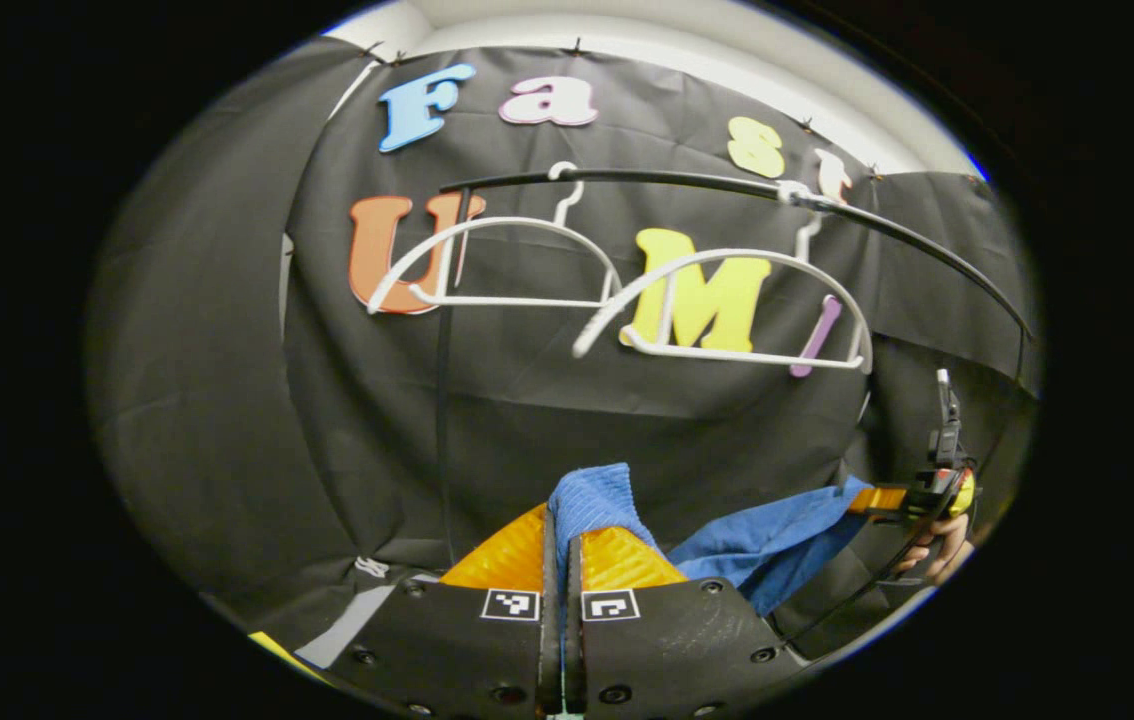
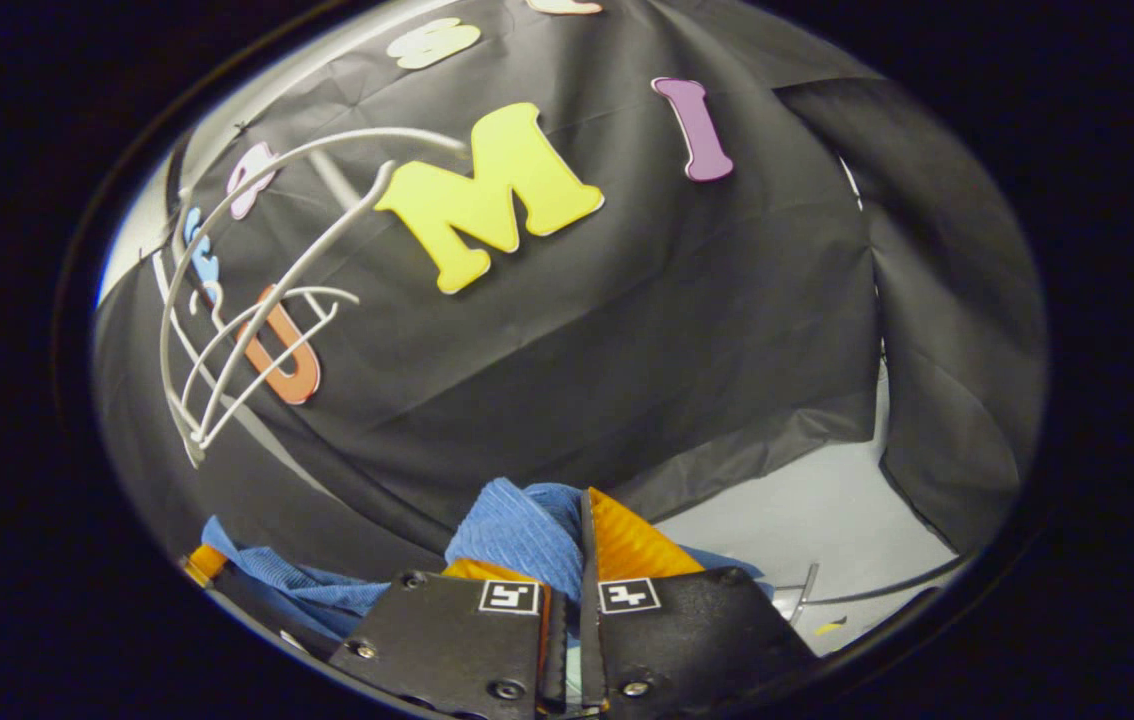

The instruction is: Grasp the clothes on the hanger with both hands and then place them into the laundry hamper below.

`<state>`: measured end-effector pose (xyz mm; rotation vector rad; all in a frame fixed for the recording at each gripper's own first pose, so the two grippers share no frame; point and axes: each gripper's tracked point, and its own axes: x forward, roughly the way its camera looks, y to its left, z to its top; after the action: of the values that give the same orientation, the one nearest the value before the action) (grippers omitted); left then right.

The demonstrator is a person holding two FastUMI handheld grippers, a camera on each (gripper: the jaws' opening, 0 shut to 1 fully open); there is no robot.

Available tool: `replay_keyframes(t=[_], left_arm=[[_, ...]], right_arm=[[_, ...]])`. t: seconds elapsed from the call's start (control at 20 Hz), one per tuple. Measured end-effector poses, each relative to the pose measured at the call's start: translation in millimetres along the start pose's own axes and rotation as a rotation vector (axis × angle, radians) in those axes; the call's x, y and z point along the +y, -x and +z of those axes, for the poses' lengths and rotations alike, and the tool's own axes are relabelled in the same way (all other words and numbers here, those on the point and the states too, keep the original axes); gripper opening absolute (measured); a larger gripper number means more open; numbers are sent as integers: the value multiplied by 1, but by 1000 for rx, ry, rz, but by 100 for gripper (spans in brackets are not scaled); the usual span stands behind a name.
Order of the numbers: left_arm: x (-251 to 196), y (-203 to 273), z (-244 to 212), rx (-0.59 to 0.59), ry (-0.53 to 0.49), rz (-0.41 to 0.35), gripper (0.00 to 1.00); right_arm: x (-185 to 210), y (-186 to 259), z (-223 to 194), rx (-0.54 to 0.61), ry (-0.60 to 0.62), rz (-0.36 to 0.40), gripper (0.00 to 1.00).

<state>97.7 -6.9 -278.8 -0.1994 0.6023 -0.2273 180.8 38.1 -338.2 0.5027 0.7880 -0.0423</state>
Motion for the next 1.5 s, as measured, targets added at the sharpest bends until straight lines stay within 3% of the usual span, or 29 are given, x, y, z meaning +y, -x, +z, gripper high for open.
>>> replay_keyframes(t=[0.35, 0.4, 0.5, 0.8, 0.95, 1.0, 1.05, 1.15, 1.2, 1.35, 1.4, 1.45, 1.5], left_arm=[[-71, 23, 4, -17, -69, -205, 2], [-79, 24, 3, -11, -72, -228, 7], [-98, 26, 1, 5, -71, -282, 2], [-141, 46, 0, 0, -92, -393, 1], [-150, 55, 8, -2, -52, -415, 2], [-153, 58, 13, -8, -38, -417, 7], [-153, 60, 18, -19, -32, -414, 1], [-151, 58, 22, -31, -33, -393, 2], [-148, 52, 18, -26, -30, -375, 7], [-130, 27, -23, 49, -42, -279, 2], [-124, 17, -48, 101, -28, -256, 7], [-122, 11, -75, 148, 9, -251, 1], [-121, 3, -92, 183, 37, -244, 1]], right_arm=[[45, 59, -37, -15, 44, 45, 8], [51, 68, -42, -20, 40, 54, 8], [63, 80, -54, -21, 21, 65, 8], [89, 110, -70, 0, -11, 97, 8], [97, 123, -60, -5, -28, 123, 8], [102, 129, -57, -8, -33, 146, 8], [105, 135, -52, -15, -36, 164, 8], [100, 136, -50, -16, -25, 175, 8], [91, 128, -50, -6, -20, 164, 8], [53, 91, -76, 85, -16, 113, 9], [43, 76, -90, 133, -13, 98, 9], [33, 58, -104, 177, -17, 84, 8], [26, 44, -118, 216, -22, 74, 9]])
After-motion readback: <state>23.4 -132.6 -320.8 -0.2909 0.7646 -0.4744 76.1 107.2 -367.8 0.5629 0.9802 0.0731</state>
